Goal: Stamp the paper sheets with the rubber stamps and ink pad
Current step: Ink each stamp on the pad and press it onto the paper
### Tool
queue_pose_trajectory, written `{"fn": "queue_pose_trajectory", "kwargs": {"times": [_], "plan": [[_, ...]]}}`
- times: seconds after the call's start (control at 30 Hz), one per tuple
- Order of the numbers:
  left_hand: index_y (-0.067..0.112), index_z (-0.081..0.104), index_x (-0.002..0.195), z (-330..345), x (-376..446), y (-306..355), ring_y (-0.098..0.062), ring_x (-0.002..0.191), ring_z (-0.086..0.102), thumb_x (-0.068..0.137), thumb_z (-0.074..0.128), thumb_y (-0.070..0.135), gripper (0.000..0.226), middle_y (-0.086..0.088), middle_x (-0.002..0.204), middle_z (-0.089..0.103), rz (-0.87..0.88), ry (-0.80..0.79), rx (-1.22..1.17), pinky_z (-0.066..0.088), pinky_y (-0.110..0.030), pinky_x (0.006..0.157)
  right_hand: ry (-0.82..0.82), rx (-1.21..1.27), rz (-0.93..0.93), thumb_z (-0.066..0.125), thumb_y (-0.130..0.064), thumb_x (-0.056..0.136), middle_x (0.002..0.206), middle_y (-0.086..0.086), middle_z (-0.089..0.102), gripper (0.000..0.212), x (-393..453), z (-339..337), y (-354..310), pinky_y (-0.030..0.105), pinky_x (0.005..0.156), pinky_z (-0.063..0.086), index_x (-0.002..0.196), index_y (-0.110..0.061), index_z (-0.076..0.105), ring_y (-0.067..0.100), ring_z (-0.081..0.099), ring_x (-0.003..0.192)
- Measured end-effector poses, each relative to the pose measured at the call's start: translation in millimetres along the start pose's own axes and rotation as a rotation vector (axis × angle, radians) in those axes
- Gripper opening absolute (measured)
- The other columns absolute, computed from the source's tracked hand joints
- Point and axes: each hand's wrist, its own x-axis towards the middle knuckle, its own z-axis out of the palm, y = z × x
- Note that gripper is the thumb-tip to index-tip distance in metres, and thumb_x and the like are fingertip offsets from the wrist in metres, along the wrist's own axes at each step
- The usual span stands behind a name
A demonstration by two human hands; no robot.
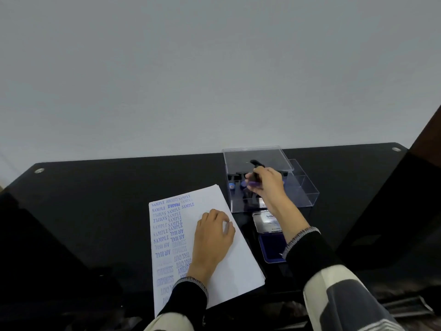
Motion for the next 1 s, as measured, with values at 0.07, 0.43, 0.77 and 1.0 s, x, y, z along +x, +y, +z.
{"fn": "queue_pose_trajectory", "kwargs": {"times": [0.07,0.43,0.77,1.0], "plan": [[0.021,0.062,0.096,2,0,-1,-0.010,0.093,0.048,0.090,0.056,0.028,0.012,0.010,0.101,0.058,0.032,0.019,0.045,0.039,-0.024,0.085,-0.034,0.064,0.005,0.053,-0.009,0.094,0.068,0.009,0.058,0.008,-10,-14,3,0.028,0.052,0.044,0.086,-0.008,0.053,0.017,0.051,0.056],[0.020,0.060,0.116,-12,2,25,-0.017,0.104,0.055,0.101,0.037,0.030,0.029,0.004,0.117,0.059,0.112,-0.151,0.336,0.038,-0.032,0.093,0.086,-0.576,-0.079,0.064,-0.031,0.086,0.063,0.013,0.064,0.031,-57,-109,36,0.025,0.047,0.040,0.073,-0.007,0.050,0.013,0.050,0.049],[0.028,0.029,0.150,1,-27,35,-0.007,0.143,0.020,0.075,0.057,0.074,0.092,0.013,0.154,0.028,0.242,-0.445,-0.046,0.014,-0.030,0.119,0.044,-0.909,-0.246,0.057,-0.021,0.080,0.058,0.003,0.038,0.032,-73,-110,32,0.032,0.054,0.029,0.062,-0.015,0.032,0.018,0.034,0.056],[0.029,0.026,0.151,3,-31,33,-0.005,0.143,0.019,0.080,0.052,0.072,0.087,0.014,0.155,0.026,0.263,-0.392,0.009,0.002,-0.025,0.118,0.095,-1.035,-0.215,0.055,-0.021,0.083,0.057,0.001,0.041,0.034,-71,-97,39,0.033,0.052,0.030,0.060,-0.016,0.030,0.021,0.038,0.056]]}}
